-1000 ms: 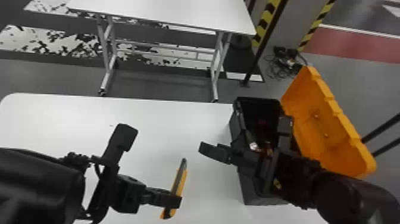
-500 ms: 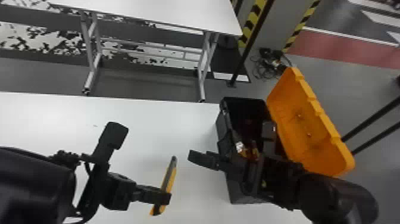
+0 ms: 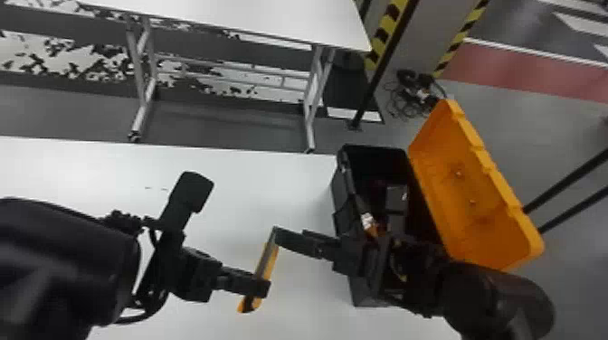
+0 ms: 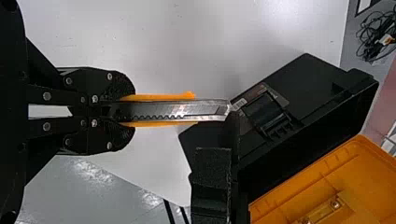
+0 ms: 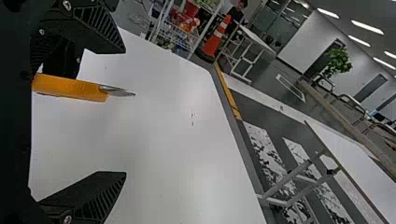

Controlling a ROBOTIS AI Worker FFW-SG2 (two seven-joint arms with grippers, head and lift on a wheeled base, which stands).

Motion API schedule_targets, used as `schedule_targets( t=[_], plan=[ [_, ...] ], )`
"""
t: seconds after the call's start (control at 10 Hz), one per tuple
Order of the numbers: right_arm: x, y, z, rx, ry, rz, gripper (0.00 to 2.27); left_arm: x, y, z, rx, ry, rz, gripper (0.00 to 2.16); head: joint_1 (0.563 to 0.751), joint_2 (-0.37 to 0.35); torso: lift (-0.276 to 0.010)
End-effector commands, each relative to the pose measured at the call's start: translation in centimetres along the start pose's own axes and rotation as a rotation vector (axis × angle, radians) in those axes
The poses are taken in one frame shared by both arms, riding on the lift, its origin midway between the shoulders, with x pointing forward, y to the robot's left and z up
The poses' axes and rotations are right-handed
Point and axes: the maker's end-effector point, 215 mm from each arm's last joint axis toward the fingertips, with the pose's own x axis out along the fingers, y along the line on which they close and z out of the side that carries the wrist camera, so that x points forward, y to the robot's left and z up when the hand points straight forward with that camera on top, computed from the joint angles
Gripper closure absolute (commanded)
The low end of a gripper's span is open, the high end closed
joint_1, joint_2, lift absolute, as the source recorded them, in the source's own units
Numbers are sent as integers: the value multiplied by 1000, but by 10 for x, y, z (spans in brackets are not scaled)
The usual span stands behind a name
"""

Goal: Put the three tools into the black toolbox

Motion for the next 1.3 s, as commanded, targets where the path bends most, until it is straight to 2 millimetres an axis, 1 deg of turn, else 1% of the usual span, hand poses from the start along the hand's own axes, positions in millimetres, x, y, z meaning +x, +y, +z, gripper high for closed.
schedule_targets(
  t=[0.0,0.3,0.5,0.7,1.0,1.1,1.2],
  plan=[
    [2,1,1,12,-13,13,66,3,2,4,-3,4,-1,1706,695,-253,-51],
    [7,7,1,34,-20,35,66,9,1,15,0,1,-6,1706,695,-250,-51],
    [11,16,-3,58,-28,60,73,10,-1,20,3,-4,-6,1706,695,-249,-51],
    [14,21,-7,69,-26,74,83,12,0,19,0,0,-3,1706,695,-242,-51],
    [23,34,-14,79,-18,99,259,16,0,17,2,7,3,1706,695,-229,-51],
    [25,36,-14,78,-18,102,640,17,1,16,1,11,6,1710,695,-220,-51],
    [28,39,-16,77,-12,103,2233,19,1,15,7,16,12,1710,695,-213,-51]
  ],
)
